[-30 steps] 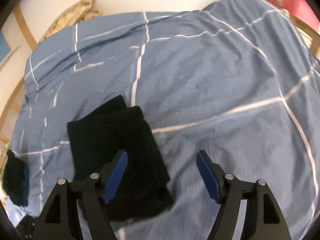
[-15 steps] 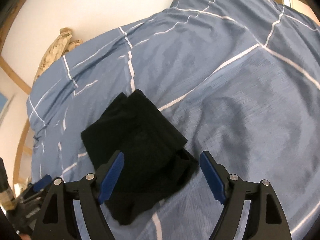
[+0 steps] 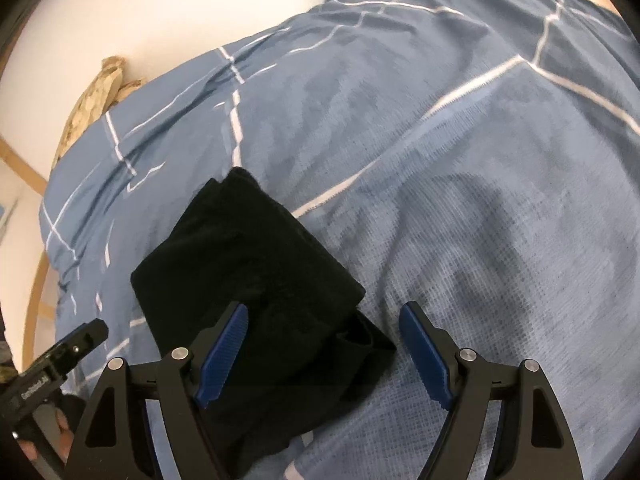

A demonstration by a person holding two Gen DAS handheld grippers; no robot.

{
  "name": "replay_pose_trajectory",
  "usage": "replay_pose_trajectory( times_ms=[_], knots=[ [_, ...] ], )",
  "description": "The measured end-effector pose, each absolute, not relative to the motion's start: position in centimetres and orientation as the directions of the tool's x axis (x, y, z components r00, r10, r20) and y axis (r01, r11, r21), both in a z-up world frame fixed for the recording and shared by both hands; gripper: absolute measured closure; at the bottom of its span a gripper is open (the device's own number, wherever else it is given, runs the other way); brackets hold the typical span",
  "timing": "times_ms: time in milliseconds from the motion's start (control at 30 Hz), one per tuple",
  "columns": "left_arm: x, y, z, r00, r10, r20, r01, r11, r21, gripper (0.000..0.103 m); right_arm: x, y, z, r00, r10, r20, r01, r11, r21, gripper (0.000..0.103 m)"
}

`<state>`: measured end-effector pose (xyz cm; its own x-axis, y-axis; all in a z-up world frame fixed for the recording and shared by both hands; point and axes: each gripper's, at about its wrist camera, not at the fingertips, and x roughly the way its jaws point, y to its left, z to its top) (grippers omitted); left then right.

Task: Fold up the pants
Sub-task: 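Close the right tool on the folded shorts' edge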

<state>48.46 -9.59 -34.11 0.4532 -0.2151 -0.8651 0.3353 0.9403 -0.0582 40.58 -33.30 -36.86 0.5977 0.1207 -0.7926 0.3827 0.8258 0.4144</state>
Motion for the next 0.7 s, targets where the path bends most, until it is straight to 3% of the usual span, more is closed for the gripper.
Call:
replay_pose_trajectory(
  times_ms=[467,700],
  knots=[
    [51.9,-10.9,-38.1,0.377,-0.251,-0.892,0.326,0.937,-0.126,0.026,40.1,-33.0,-38.5,0.596,0.162,-0.786,0.429,0.764,0.482,0.024],
    [53.6,-11.8,-39.8,0.331,-0.271,-0.904,0.301,0.938,-0.171,0.034,40.7,-32.8,-38.9,0.575,0.161,-0.802,0.429,0.776,0.463,0.028]
  ],
)
